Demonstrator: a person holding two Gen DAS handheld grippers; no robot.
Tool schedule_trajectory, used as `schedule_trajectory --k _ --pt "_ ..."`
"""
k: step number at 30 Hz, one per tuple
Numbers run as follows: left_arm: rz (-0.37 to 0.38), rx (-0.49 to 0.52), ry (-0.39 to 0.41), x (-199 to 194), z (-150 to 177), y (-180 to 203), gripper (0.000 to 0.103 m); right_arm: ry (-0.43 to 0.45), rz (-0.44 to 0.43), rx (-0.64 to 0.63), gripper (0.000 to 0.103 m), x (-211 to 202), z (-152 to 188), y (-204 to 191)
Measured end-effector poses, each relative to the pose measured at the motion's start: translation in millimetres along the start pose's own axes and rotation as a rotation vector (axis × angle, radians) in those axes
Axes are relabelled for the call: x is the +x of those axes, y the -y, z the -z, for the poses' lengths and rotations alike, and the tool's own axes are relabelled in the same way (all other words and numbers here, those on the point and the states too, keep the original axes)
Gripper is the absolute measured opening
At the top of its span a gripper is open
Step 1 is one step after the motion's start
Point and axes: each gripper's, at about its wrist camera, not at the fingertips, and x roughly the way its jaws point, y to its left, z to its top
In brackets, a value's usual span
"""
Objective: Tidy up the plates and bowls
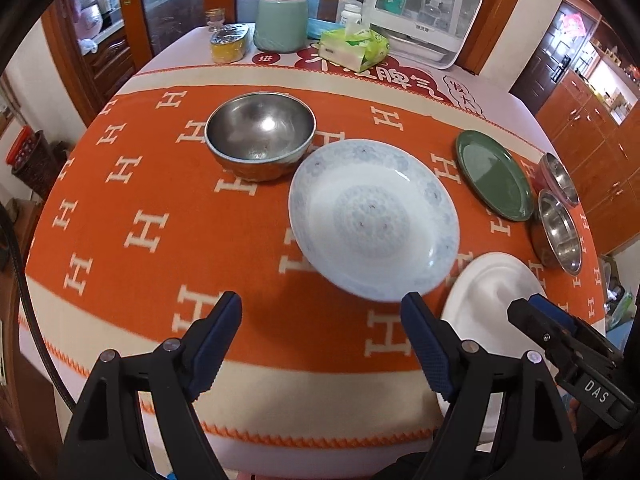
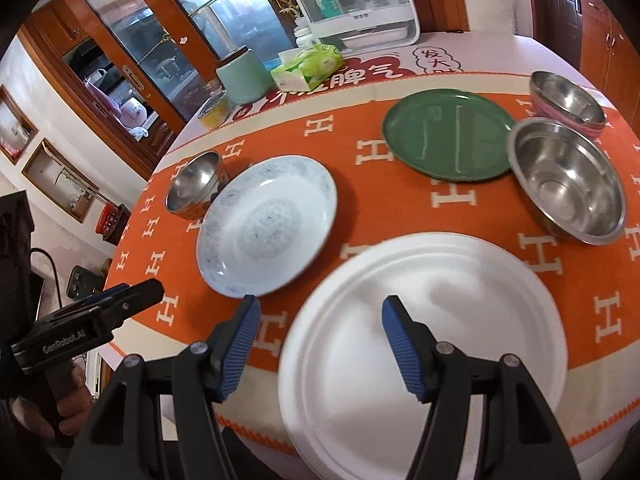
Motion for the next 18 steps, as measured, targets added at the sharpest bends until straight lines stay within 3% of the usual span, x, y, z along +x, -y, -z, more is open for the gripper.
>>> schedule_trajectory --k 18 --pt "0.159 0.013 -0.142 77.8 -56.1 -24.7 0.08 -0.069 -0.064 0.122 0.064 61.7 -25.5 -6.3"
